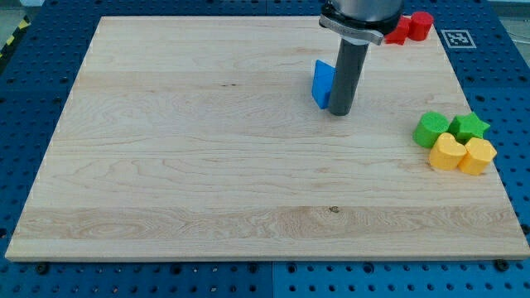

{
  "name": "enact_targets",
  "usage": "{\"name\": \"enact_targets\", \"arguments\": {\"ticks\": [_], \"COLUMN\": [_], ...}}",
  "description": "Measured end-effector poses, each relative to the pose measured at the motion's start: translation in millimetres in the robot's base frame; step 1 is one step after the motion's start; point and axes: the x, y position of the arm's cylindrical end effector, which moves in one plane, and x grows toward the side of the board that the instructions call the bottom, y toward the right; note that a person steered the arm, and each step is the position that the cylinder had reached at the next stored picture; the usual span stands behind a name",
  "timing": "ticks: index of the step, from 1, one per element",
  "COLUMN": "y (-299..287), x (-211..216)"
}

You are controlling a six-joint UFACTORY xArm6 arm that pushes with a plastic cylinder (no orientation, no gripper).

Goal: Separate the blue cube from the blue triangle

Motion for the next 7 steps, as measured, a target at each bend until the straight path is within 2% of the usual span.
{"name": "enact_targets", "arguments": {"ticks": [1, 3, 4, 7], "y": [-13.6, 30.5, 30.6, -20.9], "x": [0.0, 14.9, -5.3, -10.0]}}
